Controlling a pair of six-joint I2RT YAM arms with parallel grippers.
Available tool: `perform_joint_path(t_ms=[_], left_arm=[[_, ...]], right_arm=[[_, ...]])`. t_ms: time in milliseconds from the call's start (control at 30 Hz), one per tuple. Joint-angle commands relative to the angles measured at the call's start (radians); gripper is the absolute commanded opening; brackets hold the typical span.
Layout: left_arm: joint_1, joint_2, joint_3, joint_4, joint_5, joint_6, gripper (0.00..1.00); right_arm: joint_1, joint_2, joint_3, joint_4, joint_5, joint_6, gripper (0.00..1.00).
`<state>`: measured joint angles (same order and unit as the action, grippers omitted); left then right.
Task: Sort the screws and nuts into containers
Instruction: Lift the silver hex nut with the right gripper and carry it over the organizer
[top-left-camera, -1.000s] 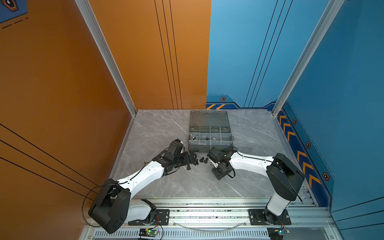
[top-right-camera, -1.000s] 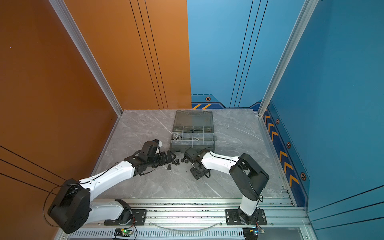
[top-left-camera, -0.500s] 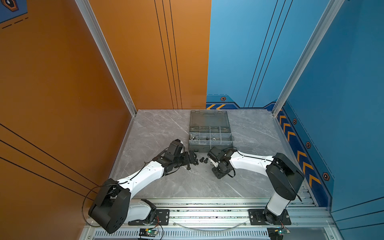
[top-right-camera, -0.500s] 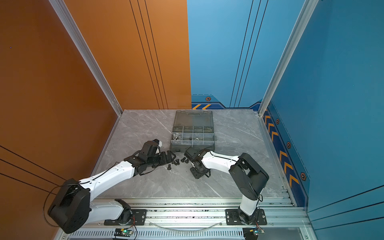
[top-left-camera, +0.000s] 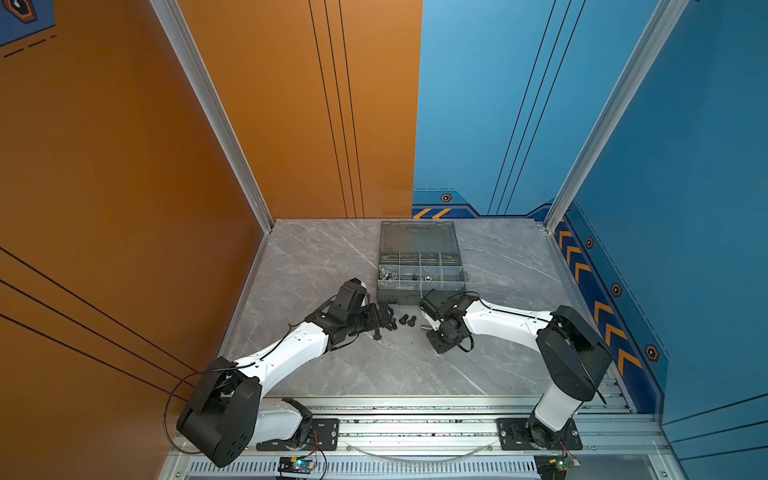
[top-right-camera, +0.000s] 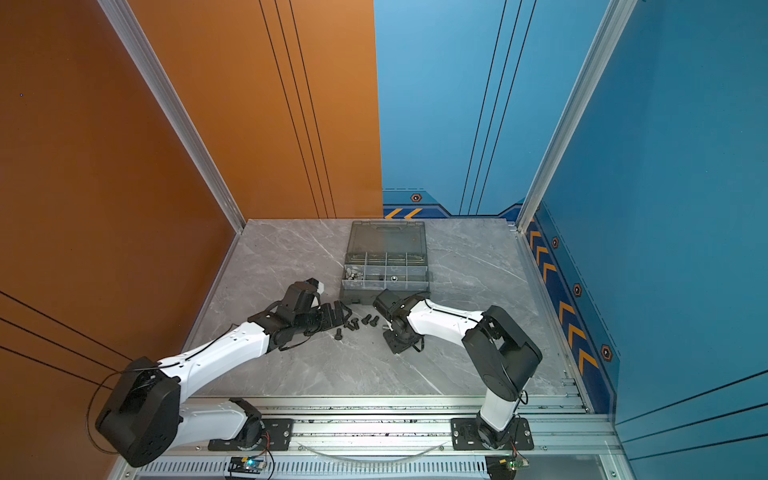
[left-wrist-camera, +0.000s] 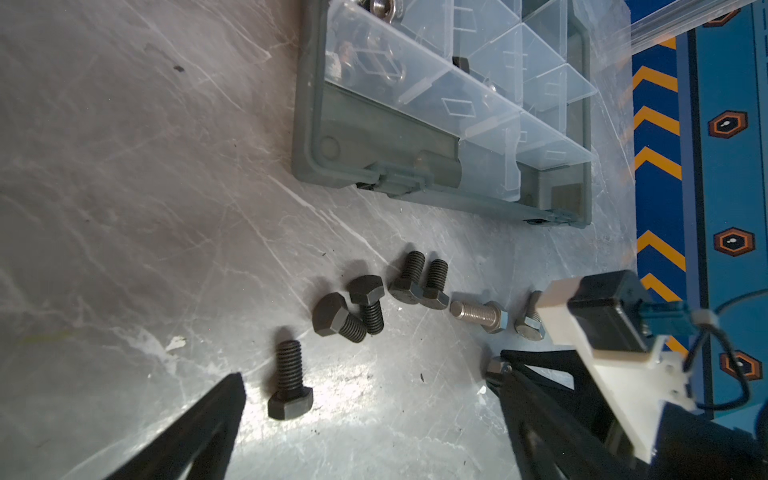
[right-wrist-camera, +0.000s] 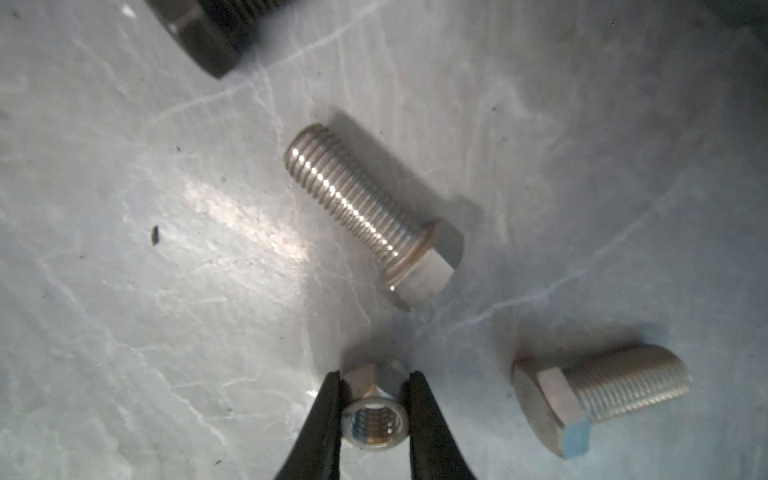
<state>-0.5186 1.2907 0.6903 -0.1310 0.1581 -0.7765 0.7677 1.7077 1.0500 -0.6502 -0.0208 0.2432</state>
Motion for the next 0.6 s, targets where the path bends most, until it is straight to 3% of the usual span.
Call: perform_joint_path(t_ms=[0, 200, 567], left_arm=[[-0.007, 0.011, 0.003, -0.024, -0.019, 0.000, 0.98], [-0.003, 0.018, 0.012, -0.025, -0.011, 0.006, 0.98], [0.000, 0.011, -0.002, -0.012, -0.007, 0.001, 0.98]], right_arm=[[-0.041, -0.069, 0.020, 0.002, -0.063, 0.010, 0.03], [-0.129, -0.120, 0.126, 0.012, -0.132, -0.006, 0.00], [-0.228, -0.007, 0.404, -0.003, -0.045, 0.011, 0.00]])
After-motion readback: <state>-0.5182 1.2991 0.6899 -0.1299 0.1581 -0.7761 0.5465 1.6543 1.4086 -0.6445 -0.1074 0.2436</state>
